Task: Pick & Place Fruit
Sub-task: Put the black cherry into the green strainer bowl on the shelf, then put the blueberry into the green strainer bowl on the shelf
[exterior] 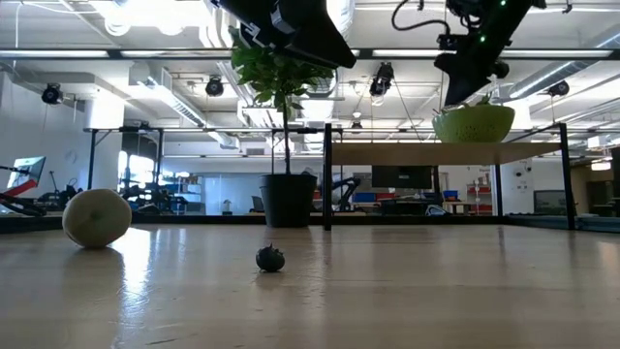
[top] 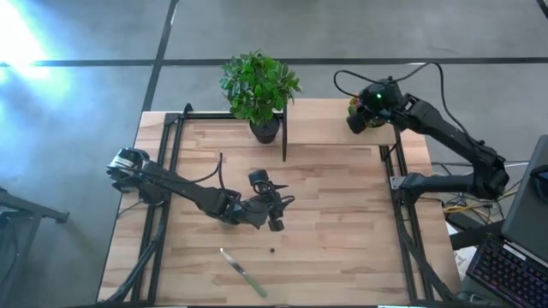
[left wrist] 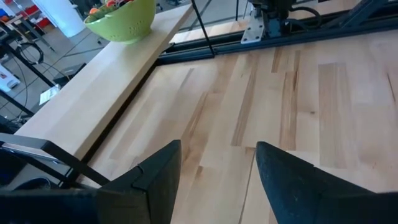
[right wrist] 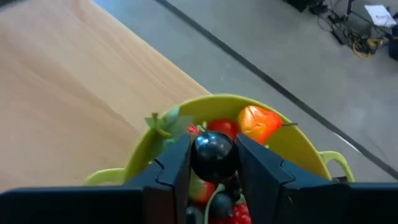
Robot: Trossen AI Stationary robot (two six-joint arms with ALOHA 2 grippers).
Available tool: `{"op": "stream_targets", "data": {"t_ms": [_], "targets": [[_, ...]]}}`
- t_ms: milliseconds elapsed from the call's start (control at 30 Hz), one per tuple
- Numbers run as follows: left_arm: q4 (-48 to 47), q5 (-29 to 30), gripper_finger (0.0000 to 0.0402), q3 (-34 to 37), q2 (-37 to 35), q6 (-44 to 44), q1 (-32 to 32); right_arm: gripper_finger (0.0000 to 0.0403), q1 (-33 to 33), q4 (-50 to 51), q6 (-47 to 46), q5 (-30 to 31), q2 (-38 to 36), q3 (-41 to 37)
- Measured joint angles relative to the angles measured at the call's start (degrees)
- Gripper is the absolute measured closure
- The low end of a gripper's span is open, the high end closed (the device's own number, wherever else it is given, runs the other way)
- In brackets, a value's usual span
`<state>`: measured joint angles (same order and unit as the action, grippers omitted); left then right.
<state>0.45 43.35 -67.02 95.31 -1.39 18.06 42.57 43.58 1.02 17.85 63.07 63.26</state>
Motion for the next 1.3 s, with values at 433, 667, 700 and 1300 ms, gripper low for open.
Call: {"op": "stream_targets", "data": {"t_ms": [433, 667, 700, 1300], "targets": [[-0.04, 0.0, 0.0188, 0.0, 0.0, -0.04, 0.0, 0.0239, 2.77, 0.89, 0.29, 0.1, 2.98, -0.86], [-0.04, 0.0, 0.0188, 0.0, -0.02, -0.11, 0.0, 0.0202, 2.71, 1.22, 0.41, 0.08, 2.02, 0.38], [-0.04, -0.01, 0.0188, 0.0, -0.02, -0.11, 0.0, 0.0199, 2.71, 1.24, 0.46, 0.07, 1.86, 0.8], [-5.28, -15.08, 0.0188, 0.0, -0.09, -0.92, 0.62, 0.0227, -16.28, 0.81, -0.19, -8.84, -10.49, -2.65]]}}
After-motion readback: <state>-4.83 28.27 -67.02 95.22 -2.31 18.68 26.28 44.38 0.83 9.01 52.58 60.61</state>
